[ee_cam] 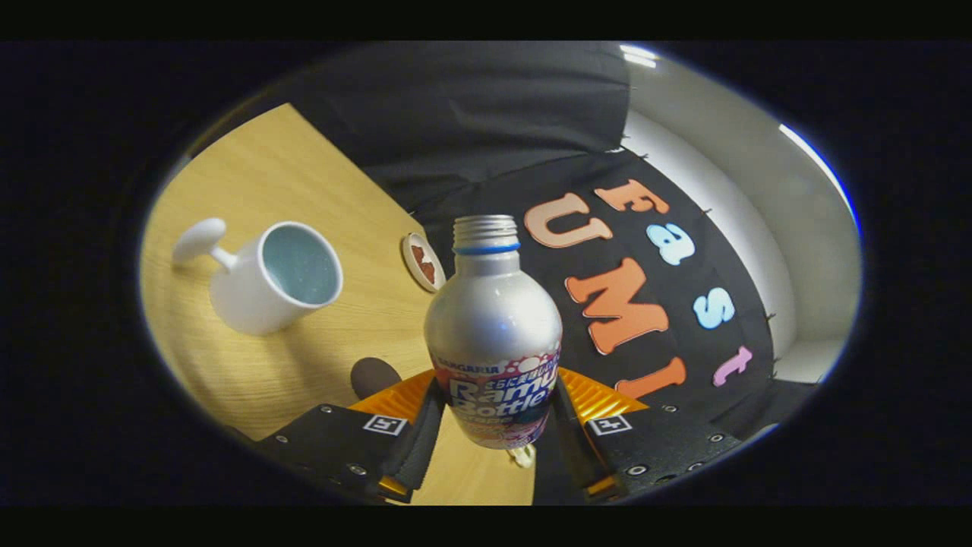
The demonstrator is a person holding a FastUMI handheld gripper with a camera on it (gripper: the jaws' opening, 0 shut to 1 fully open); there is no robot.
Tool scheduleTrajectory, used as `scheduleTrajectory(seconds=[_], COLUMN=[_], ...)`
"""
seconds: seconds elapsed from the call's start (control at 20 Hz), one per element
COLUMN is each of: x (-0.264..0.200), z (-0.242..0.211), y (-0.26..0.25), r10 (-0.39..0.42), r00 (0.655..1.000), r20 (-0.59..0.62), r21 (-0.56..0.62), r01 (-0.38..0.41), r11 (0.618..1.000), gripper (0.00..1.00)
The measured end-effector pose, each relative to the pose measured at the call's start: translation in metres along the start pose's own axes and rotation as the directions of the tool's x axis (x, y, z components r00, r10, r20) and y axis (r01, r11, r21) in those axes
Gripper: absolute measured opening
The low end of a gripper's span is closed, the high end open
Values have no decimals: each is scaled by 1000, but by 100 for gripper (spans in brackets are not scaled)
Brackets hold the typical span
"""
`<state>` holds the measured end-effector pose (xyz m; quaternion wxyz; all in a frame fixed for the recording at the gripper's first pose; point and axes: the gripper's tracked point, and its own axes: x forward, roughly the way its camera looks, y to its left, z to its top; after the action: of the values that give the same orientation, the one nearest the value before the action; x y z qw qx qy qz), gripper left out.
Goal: Take the bottle from table, then pour the juice into the cup, finally place the bottle on the coaster
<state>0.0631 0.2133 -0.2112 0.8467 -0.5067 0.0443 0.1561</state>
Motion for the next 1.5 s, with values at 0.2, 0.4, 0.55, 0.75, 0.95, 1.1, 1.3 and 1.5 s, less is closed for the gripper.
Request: scheduleTrajectory(seconds=[0.2, 0.4, 0.55, 0.75, 0.95, 1.1, 1.3, 1.5], x=[-3, 3, 10, 21, 24, 24, 35, 75], z=[-17, -39, -50, -60, -57, -55, -62, -69], y=[-14, -23, -19, -15, -13, -11, 11, 56], r10=[34, 73, 106, 137, 150, 165, 200, 271], r00=[999, 996, 994, 990, 989, 986, 980, 962], r20=[-19, -41, -40, -35, 1, 16, 15, -23], r21=[268, 502, 665, 802, 873, 904, 919, 918], r01=[-27, -43, -52, -54, -74, -85, -93, -87], r11=[963, 864, 745, 595, 482, 419, 384, 387], gripper=[72, 72, 72, 72, 72, 72, 72, 73])
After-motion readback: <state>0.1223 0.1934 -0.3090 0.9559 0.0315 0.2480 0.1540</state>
